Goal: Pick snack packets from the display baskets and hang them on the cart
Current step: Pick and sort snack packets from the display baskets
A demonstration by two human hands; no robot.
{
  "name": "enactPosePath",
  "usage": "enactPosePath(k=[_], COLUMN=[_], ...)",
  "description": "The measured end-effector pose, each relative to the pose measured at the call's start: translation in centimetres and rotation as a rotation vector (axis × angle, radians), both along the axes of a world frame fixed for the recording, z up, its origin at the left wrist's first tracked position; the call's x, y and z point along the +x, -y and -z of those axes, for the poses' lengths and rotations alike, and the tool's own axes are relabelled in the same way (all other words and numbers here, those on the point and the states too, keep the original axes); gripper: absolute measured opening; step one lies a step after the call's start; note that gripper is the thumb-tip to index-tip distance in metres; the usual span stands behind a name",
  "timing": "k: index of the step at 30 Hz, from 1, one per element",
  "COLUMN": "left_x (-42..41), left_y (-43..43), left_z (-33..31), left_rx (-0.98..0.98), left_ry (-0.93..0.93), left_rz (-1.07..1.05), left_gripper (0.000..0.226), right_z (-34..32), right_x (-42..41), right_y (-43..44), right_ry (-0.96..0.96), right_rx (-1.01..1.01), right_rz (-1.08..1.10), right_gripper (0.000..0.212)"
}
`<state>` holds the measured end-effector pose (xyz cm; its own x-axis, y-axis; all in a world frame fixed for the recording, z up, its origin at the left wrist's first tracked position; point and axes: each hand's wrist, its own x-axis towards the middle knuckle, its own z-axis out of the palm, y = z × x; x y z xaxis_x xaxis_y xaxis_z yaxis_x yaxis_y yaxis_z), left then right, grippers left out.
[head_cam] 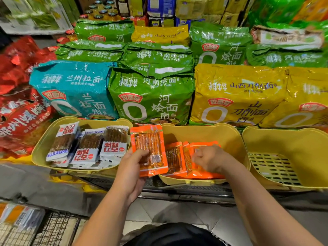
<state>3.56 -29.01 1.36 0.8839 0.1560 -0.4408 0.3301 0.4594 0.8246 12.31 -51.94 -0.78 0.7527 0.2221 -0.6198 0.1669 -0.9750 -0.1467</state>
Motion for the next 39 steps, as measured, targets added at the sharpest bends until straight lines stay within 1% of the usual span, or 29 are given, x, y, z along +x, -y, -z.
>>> enactPosePath(k=[1, 3, 5, 6, 7, 8, 9, 10, 11, 12, 13, 14, 15, 16, 18, 19, 20, 21, 22, 23, 24, 26, 28, 30, 31, 34, 35, 37, 39], left_x=[0.0, -0.2, -0.3, -0.2, -0.1, 0.3, 0.6, 1.0, 1.3, 1.6, 1.8, 2.0, 2.1, 2.2, 2.4, 2.5, 2.4, 2.3, 2.1, 1.7, 1.3, -0.1, -1.9, -3.8, -4.6, -7.4, -8.7, -10.8, -13.5], left_y=[0.0, 0.1, 0.3, 0.5, 0.7, 1.0, 1.3, 1.7, 2.0, 2.3, 2.7, 2.9, 3.1, 2.9, 1.9, 0.9, -0.2, -1.2, -2.4, -3.5, -4.4, -6.4, -8.3, -10.0, -10.7, -13.5, -14.7, -16.9, -19.4], left_z=[0.1, 0.0, -0.2, -0.3, -0.3, -0.3, -0.3, -0.3, -0.2, -0.2, -0.2, -0.2, -0.3, -0.4, -0.4, -0.2, 0.0, 0.1, 0.3, 0.6, 1.0, 1.9, 2.6, 3.3, 3.5, 4.2, 4.5, 5.4, 6.8], left_rx=[0.004, 0.033, 0.112, 0.164, 0.213, 0.251, 0.280, 0.302, 0.320, 0.323, 0.311, 0.297, 0.298, 0.327, 0.433, 0.466, 0.476, 0.488, 0.508, 0.539, 0.569, 0.663, 0.807, 0.873, 0.881, 0.957, 0.992, 1.092, 1.209], left_ry=[-0.003, 0.004, 0.024, 0.039, 0.054, 0.069, 0.080, 0.093, 0.102, 0.112, 0.122, 0.132, 0.139, 0.142, 0.161, 0.176, 0.187, 0.194, 0.196, 0.193, 0.186, 0.177, 0.182, 0.156, 0.141, 0.044, 0.010, -0.084, -0.232], left_rz=[0.002, 0.028, 0.079, 0.104, 0.120, 0.137, 0.154, 0.179, 0.209, 0.244, 0.279, 0.305, 0.311, 0.273, 0.091, -0.003, -0.080, -0.139, -0.179, -0.221, -0.258, -0.354, -0.444, -0.540, -0.574, -0.653, -0.679, -0.692, -0.663], left_gripper=[0.020, 0.023, 0.024, 0.022, 0.019, 0.016, 0.016, 0.017, 0.018, 0.019, 0.021, 0.023, 0.026, 0.027, 0.026, 0.024, 0.023, 0.021, 0.018, 0.016, 0.016, 0.017, 0.019, 0.022, 0.022, 0.012, 0.012, 0.021, 0.027], right_z=[0.4, 1.1, 1.1, 1.1, 0.8, 0.2, -0.4, -1.1, -1.8, -2.0, -1.9, -1.3, -1.0, -0.3, 0.3, 0.5, 0.4, 0.1, 0.1, 0.0, -0.3, -0.9, -1.4, -2.2, -2.8, -4.2, -4.3, -4.6, -4.7], right_x=[0.0, -0.4, -0.8, -0.9, -1.2, -1.7, -2.2, -2.5, -2.7, -2.9, -3.0, -2.9, -2.7, -2.3, -1.7, -1.5, -1.3, -1.4, -1.5, -1.5, -1.5, -1.5, -1.8, -2.4, -2.7, -3.6, -4.0, -4.9, -5.9], right_y=[0.7, 1.7, 2.1, 2.0, 1.6, 1.2, 0.6, 0.2, -0.2, -0.5, -0.6, -0.5, -0.2, 0.2, 1.0, 1.2, 1.2, 1.2, 1.2, 0.9, 0.5, -1.3, -4.0, -7.5, -9.0, -14.0, -16.0, -18.9, -22.2], right_ry=[-0.008, 0.053, 0.118, 0.180, 0.265, 0.329, 0.328, 0.223, 0.037, -0.124, -0.196, -0.187, -0.118, -0.049, 0.014, 0.033, 0.074, 0.158, 0.282, 0.388, 0.444, 0.481, 0.548, 0.614, 0.596, 0.476, 0.452, 0.442, 0.375], right_rx=[0.003, -0.033, -0.103, -0.051, 0.088, 0.307, 0.588, 0.858, 1.048, 1.169, 1.219, 1.229, 1.189, 1.145, 1.021, 0.917, 0.741, 0.504, 0.307, 0.226, 0.247, 0.385, 0.510, 0.613, 0.626, 0.613, 0.623, 0.665, 0.654], right_rz=[0.080, 0.225, 0.242, 0.246, 0.257, 0.312, 0.447, 0.584, 0.692, 0.750, 0.756, 0.749, 0.764, 0.808, 0.882, 0.838, 0.716, 0.574, 0.436, 0.355, 0.344, 0.318, 0.187, 0.034, -0.039, -0.286, -0.359, -0.479, -0.571], right_gripper=[0.039, 0.035, 0.039, 0.043, 0.046, 0.044, 0.040, 0.033, 0.026, 0.024, 0.029, 0.034, 0.037, 0.040, 0.048, 0.050, 0.050, 0.050, 0.051, 0.051, 0.051, 0.044, 0.031, 0.024, 0.025, 0.033, 0.037, 0.040, 0.042])
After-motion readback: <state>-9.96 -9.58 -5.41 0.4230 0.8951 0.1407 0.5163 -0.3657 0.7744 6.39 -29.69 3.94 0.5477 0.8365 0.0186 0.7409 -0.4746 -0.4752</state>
